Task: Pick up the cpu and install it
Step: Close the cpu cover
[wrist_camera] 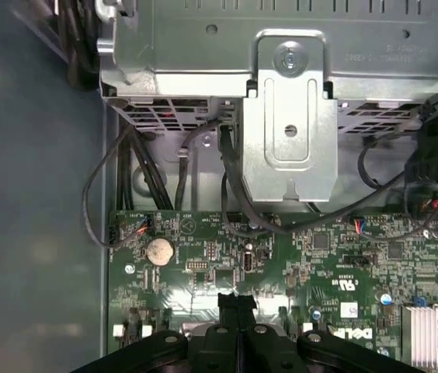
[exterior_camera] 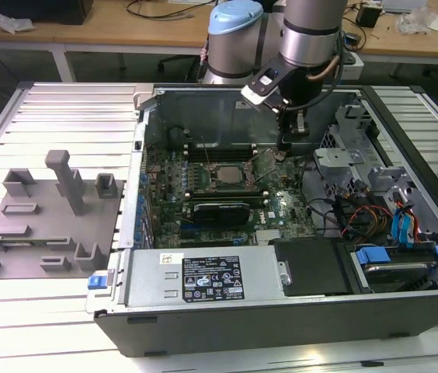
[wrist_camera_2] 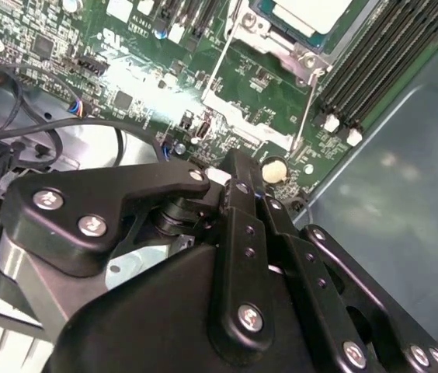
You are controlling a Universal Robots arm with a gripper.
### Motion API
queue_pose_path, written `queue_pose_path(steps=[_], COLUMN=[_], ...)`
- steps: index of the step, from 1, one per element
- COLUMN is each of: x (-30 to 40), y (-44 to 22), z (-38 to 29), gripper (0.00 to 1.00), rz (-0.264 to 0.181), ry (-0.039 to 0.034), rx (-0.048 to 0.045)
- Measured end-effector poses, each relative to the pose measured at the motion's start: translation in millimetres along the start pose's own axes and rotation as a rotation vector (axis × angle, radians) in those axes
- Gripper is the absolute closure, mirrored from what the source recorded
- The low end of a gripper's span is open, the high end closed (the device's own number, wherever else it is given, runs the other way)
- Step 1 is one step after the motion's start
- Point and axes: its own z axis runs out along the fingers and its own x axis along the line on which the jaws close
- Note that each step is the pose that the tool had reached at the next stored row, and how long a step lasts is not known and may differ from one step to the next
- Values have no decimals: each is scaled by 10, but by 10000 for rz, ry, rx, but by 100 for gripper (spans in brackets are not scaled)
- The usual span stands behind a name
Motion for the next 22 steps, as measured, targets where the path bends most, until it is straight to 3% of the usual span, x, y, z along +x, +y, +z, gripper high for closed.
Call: queue_pose_path(steps=[10, 17, 22], x=[2, 2, 3], y=[40, 37, -34], z=[236, 247, 244], gripper=[89, 89, 89], rz=[-1, -2, -1], ry=[1, 2, 3], rx=[171, 173, 175])
